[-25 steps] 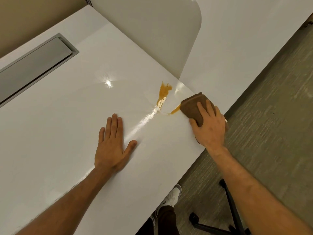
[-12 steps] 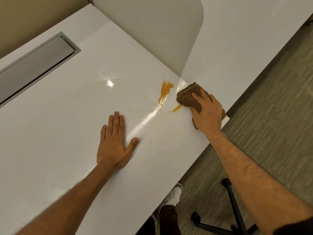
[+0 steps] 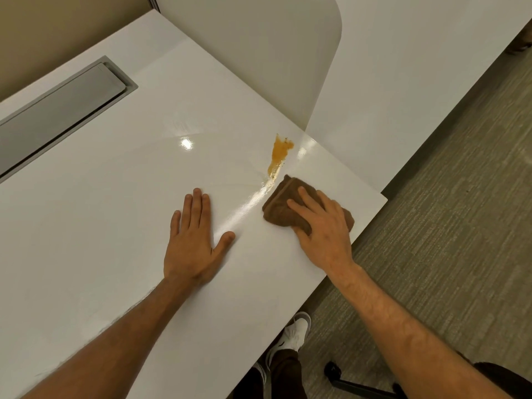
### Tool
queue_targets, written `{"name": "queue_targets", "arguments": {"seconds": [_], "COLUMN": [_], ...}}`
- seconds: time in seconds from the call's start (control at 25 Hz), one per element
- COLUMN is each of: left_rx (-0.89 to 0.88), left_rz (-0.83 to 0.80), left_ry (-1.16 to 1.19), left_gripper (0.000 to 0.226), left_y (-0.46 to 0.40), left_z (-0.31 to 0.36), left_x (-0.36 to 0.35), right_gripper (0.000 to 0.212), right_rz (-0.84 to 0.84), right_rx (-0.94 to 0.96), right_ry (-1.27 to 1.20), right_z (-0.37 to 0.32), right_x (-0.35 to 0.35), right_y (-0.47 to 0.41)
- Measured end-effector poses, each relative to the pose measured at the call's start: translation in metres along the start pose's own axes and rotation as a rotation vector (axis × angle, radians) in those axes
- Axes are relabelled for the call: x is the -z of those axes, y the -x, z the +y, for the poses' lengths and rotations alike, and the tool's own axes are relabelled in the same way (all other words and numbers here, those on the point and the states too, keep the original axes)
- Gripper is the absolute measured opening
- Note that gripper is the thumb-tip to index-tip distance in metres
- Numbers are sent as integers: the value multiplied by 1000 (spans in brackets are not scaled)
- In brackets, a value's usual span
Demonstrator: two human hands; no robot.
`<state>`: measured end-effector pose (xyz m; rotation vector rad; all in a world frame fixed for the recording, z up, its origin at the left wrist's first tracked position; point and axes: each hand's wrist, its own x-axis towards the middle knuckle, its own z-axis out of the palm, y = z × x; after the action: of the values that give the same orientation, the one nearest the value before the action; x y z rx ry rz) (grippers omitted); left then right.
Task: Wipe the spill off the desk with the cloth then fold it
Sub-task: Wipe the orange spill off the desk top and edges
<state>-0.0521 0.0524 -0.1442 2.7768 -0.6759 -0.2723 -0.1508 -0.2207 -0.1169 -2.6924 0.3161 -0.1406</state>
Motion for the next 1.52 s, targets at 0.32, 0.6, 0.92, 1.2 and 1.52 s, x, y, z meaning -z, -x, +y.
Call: {"name": "queue_targets", "arguments": {"seconds": [0.32, 0.6, 0.92, 1.2, 1.52], "left_rx": [-4, 2, 14, 19, 12], "left_rz": [-13, -10, -37, -63, -50], "left_ry": [-15, -3, -4, -12, 0], "left_gripper": [89, 90, 92, 94, 93], "left_y": [1, 1, 1, 0, -1], "left_z": [0, 3, 5, 7, 8], "left_x": [1, 3, 6, 10, 11], "right_gripper": [41, 48, 53, 38, 40], "right_rz": [-88, 312, 64, -121, -388], "right_rx": [-118, -453, -246, 15, -63], "right_ry": [-651, -579, 3, -219, -666], "right_z": [-22, -6, -4, -48, -23], "right_x": [15, 30, -4, -20, 17], "right_y": [22, -35, -56, -87, -64]}}
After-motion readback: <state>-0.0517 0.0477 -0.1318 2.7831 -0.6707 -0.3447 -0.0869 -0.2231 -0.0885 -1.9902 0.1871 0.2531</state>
